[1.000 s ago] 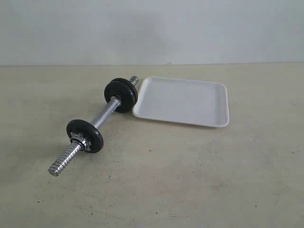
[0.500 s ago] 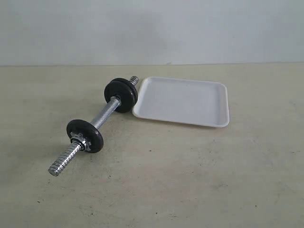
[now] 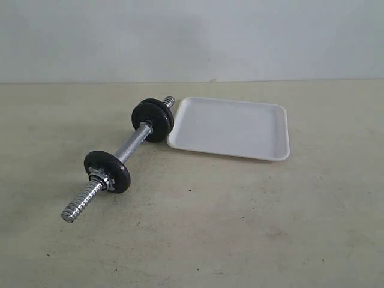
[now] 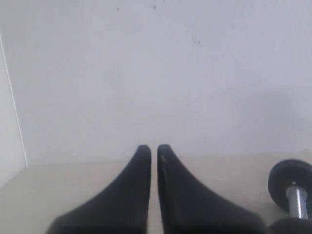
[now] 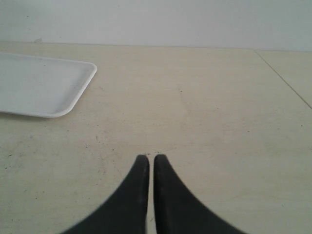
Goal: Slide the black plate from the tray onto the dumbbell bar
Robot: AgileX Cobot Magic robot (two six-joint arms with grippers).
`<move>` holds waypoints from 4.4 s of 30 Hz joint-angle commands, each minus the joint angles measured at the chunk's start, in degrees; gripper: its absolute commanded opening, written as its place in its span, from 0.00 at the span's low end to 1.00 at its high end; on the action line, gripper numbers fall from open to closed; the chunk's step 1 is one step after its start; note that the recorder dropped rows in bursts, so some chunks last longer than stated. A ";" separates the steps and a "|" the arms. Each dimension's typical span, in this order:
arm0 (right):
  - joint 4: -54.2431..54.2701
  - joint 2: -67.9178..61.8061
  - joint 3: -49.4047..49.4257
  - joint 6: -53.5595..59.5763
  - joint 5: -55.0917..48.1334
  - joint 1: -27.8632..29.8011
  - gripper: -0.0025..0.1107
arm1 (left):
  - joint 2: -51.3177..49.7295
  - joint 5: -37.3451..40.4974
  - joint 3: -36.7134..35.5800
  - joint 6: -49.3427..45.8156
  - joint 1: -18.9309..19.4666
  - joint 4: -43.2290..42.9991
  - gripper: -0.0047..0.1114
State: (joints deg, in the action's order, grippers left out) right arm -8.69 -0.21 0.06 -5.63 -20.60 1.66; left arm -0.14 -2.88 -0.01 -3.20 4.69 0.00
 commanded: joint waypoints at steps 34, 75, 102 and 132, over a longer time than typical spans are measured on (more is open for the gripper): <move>-0.53 0.21 -0.06 0.02 0.25 0.02 0.03 | 0.14 -4.09 0.01 -0.69 0.24 0.00 0.08; -0.53 0.21 -0.06 0.02 0.25 -2.94 0.03 | 0.14 23.10 0.01 0.59 0.24 1.09 0.08; -0.53 0.21 -0.06 0.02 0.25 0.62 0.03 | 0.14 23.10 0.01 0.59 0.24 1.09 0.08; -0.53 0.21 -0.06 0.02 0.25 0.62 0.03 | 0.14 22.87 0.01 0.59 0.24 1.09 0.08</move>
State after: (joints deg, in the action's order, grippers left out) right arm -8.69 -0.21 0.06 -5.63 -20.60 1.96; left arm -0.14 20.12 -0.01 -3.09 4.69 0.63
